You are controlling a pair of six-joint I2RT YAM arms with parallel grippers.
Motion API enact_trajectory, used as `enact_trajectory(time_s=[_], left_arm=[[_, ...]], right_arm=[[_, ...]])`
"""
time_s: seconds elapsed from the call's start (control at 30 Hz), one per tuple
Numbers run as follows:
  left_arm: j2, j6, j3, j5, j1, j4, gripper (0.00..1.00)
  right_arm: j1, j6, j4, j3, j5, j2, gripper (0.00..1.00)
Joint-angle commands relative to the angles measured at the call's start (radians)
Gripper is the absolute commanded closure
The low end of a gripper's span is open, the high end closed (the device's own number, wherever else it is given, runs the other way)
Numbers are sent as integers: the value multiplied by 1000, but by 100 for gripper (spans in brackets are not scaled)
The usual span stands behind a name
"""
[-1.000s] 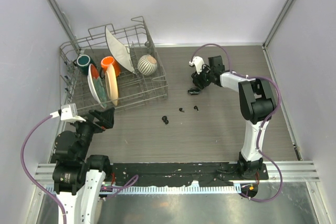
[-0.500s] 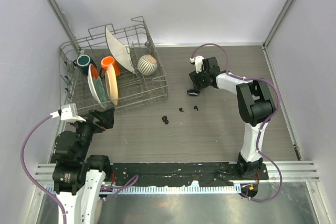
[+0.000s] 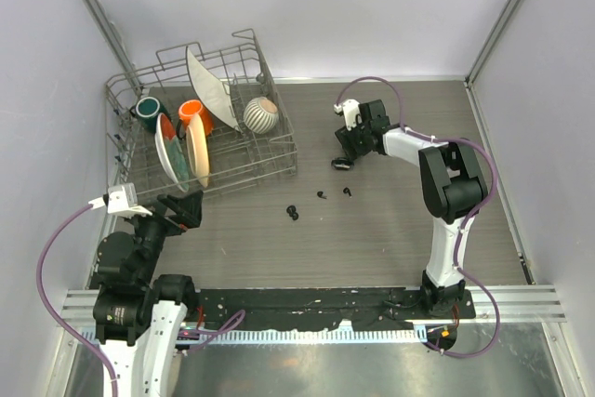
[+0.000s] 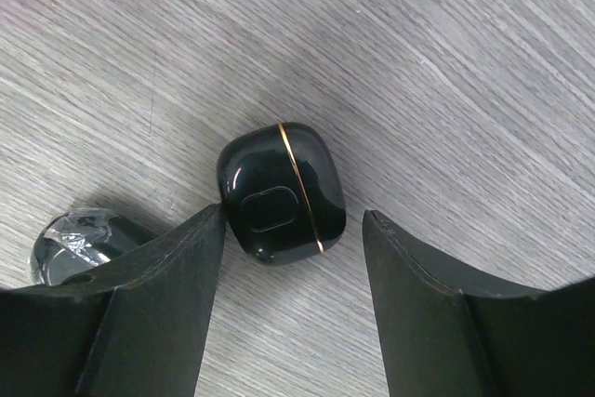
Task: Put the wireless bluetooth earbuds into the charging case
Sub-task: Pick up the charging case at the center of the board.
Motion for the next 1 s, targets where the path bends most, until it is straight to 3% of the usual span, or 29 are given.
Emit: enact_trajectory(time_s=[0.0,0.13,0.33,0.37,0.4,0.43,0.73,0.9,0.97], left_arm=[[-9,3,-3,15,4,44,0],[-7,0,-4,4,4,43,0],[-13,-3,-2,4,4,52,0],[-18,-3,-2,7,4,52,0],[-19,-3,-3,12,4,55,0],[-22,-5,-5,20,4,60,0],[56,-16,72,107,4,-37,0],[77,-35,76,277,4,3,0],[134,-80,110,352,4,-27,0]], right_arm=[[6,-33,0,40,-57,-2,38],[6,1,-15,57,-36,3,45],[5,24,-27,54,24,-3,66],[6,29,-23,52,46,-6,72],[5,27,-21,52,56,-13,96],[5,30,-20,48,75,-28,99],[4,102,181,-116,100,-316,99],[33,203,209,-298,-160,-596,99],[86,168,207,-363,-207,-693,99]])
